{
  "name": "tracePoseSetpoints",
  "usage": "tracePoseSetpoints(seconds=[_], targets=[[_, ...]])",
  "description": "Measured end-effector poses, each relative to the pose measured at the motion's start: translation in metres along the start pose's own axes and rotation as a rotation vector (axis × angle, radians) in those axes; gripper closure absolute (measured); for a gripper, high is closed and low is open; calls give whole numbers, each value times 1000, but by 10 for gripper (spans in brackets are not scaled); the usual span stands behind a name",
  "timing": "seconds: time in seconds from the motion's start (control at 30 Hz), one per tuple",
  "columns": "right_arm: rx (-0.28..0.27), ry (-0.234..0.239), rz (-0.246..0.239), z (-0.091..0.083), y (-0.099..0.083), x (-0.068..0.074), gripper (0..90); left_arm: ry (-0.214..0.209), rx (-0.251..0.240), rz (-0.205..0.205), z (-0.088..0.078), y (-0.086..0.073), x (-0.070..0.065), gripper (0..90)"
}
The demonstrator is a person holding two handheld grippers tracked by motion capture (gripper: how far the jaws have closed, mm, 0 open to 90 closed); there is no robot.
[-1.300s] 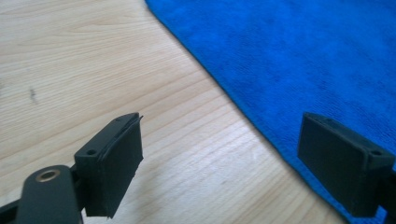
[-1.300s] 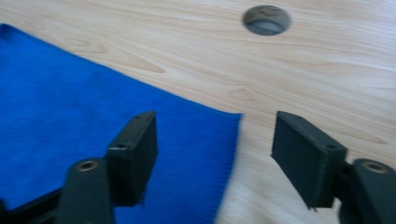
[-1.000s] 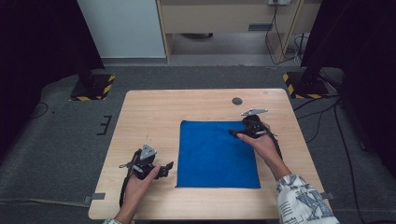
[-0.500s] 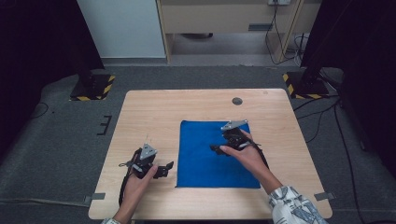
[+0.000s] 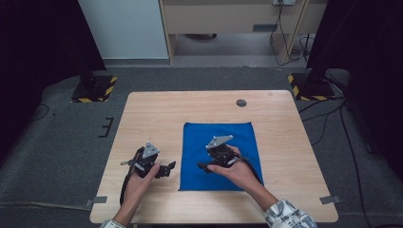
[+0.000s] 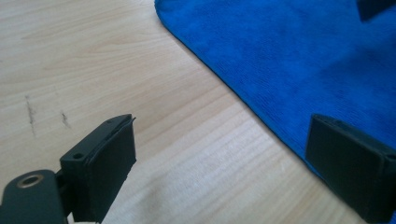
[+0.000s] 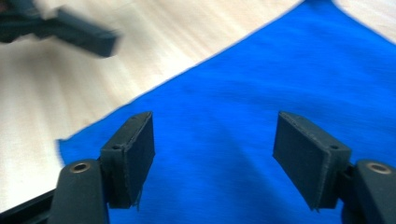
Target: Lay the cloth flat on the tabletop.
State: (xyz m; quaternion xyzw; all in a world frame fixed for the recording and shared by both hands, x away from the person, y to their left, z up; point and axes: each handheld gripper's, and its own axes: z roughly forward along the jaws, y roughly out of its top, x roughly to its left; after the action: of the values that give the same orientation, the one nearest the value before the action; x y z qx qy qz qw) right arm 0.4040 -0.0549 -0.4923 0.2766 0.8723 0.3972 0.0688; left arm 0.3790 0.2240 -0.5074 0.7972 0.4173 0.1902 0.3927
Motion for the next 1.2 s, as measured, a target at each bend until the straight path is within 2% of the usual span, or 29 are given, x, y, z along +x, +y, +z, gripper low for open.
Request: tracePoseSetpoints(seconds=[0.2, 0.4, 0.5, 0.67, 0.83, 0.87, 1.03, 1.13, 1.2], targets=[[11, 37, -47, 7, -5, 29, 300, 1, -23, 5, 0, 4, 0, 89], [0, 71, -82, 7, -12, 45, 422, -11, -27, 0, 1, 6, 1, 89], [4, 95, -97, 9, -12, 53, 469, -14, -38, -18, -1, 7, 3, 91], [39, 117, -132, 24, -11, 76, 475, -22, -42, -31, -4, 6, 10, 91], [72, 95, -158, 40, -13, 89, 442, -22, -27, -40, -5, 7, 16, 94], [77, 86, -172, 43, -13, 89, 442, -24, -25, -35, -5, 8, 15, 94], [73, 62, -171, 47, -15, 89, 451, -37, -24, -33, -1, 21, 15, 96], [70, 44, -188, 47, -15, 90, 472, -33, -23, -25, 5, 32, 15, 104], [64, 40, -186, 47, -15, 91, 556, -39, -34, -38, 8, 40, 16, 106]])
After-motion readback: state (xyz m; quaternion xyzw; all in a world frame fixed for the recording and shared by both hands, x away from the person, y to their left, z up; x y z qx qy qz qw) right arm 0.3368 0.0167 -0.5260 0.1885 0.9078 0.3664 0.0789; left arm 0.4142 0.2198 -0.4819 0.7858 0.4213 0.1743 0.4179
